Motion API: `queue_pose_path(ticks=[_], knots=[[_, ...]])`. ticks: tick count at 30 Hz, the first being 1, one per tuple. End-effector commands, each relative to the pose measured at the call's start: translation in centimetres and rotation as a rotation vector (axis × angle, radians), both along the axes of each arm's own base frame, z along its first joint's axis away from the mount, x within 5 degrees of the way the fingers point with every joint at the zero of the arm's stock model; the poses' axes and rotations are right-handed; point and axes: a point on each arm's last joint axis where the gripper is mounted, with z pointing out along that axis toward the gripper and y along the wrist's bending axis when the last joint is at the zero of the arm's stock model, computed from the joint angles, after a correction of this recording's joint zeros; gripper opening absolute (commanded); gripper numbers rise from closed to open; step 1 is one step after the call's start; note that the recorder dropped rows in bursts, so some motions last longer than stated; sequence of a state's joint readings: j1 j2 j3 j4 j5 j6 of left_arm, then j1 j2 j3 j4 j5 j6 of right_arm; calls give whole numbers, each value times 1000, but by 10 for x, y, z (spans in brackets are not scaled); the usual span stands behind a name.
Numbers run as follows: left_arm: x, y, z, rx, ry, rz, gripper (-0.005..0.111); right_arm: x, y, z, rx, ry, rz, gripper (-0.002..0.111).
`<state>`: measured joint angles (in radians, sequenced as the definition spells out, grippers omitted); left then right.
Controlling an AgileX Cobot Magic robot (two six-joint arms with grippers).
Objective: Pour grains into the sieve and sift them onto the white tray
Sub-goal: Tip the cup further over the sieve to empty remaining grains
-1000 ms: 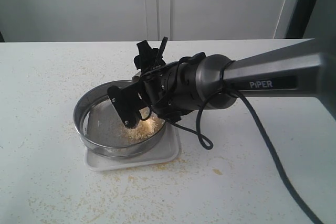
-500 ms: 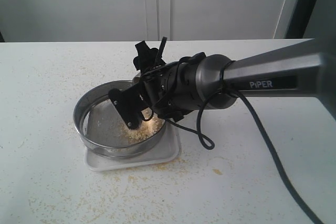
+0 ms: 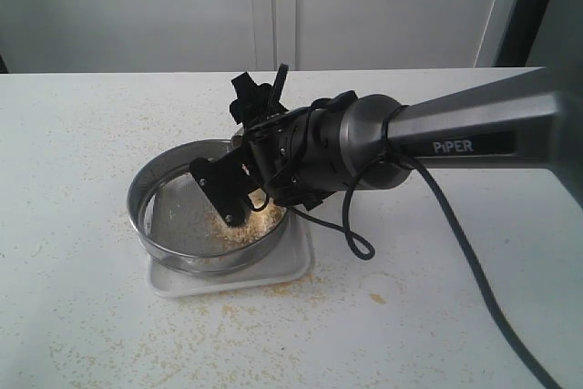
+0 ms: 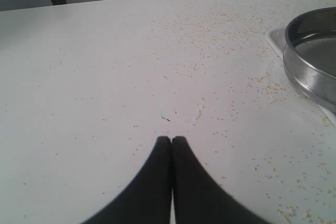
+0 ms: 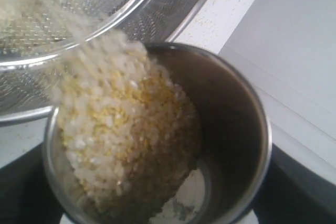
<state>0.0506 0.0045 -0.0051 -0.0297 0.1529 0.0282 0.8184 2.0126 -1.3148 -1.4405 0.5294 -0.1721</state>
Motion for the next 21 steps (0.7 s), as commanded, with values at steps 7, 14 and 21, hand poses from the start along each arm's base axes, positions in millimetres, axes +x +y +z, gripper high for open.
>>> queue_pose_path(ticks=[7,14,21], knots=[[0,0,-1,-8,-2,-3,0,-1,4,7,-45,-34,47,0],[0,0,-1,-8,-2,-3,0,-4,7,7,-74,-39,74,0],[0,0,-1,-8,-2,-3,0,-3,9,4,-124,-68,92,0]])
